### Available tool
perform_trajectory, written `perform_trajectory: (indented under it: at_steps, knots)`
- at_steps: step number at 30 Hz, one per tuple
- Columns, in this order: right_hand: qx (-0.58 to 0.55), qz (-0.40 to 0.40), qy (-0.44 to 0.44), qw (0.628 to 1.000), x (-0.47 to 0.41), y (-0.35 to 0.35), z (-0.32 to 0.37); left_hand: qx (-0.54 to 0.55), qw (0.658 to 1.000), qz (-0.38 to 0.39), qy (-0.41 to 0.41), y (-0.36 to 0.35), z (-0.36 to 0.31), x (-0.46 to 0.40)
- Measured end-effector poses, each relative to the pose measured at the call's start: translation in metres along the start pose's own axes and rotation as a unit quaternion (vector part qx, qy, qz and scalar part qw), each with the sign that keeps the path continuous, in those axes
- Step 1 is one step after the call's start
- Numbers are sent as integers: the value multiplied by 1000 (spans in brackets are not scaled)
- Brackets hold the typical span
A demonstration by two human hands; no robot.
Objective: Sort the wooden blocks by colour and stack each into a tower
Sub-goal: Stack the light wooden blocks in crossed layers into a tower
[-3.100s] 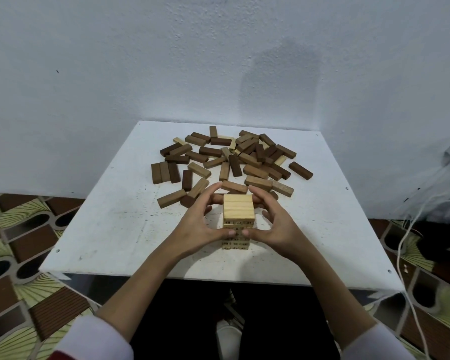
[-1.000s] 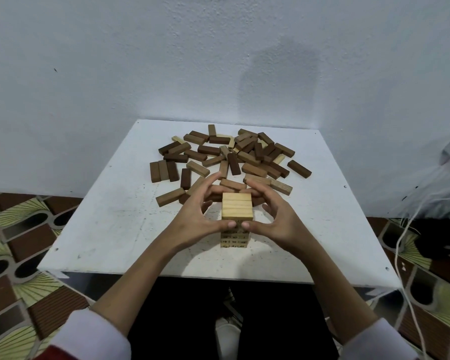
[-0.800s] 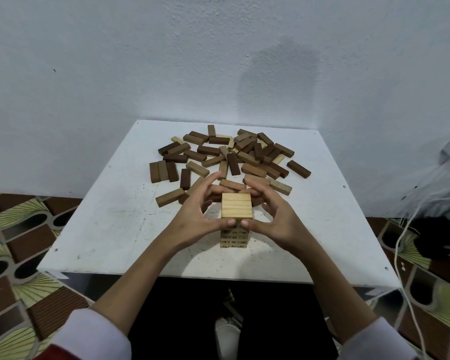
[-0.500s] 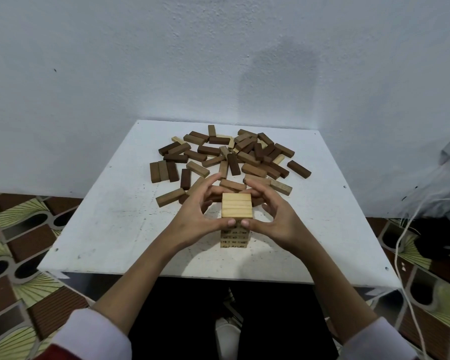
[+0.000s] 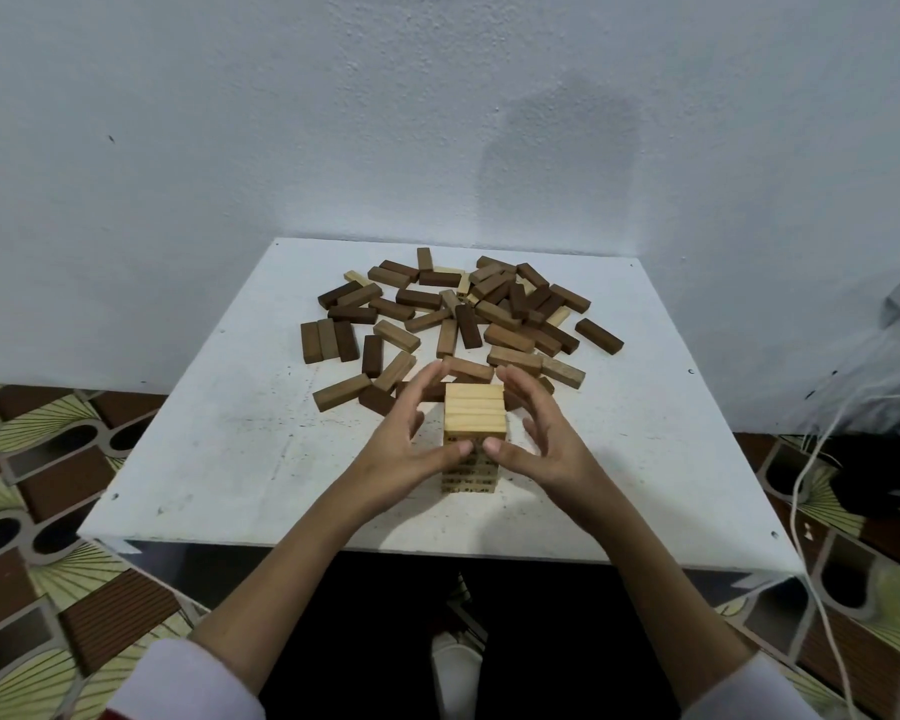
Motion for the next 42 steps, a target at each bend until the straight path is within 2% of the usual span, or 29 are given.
perform_trajectory:
  at_steps: [5, 14, 42]
  knots:
    - [-83, -7, -37, 996, 7, -22, -8, 69, 995, 46, 53, -18, 8, 6]
    - [-97, -8, -41, 994, 5, -29, -6, 74, 993, 66, 65, -27, 6, 6]
    - [-150, -7, -41, 988, 6, -33, -8, 125, 987, 56, 78, -30, 9, 6]
Point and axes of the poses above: each hand's wrist, its own x-axis away from the middle knuckle, its own y-axis out of the back of the hand, z = x × y, the point moved 3 cm from there along -x, towards the middle knuckle, and after that the axes turned 8 degrees about y, right-handed, at the moved point
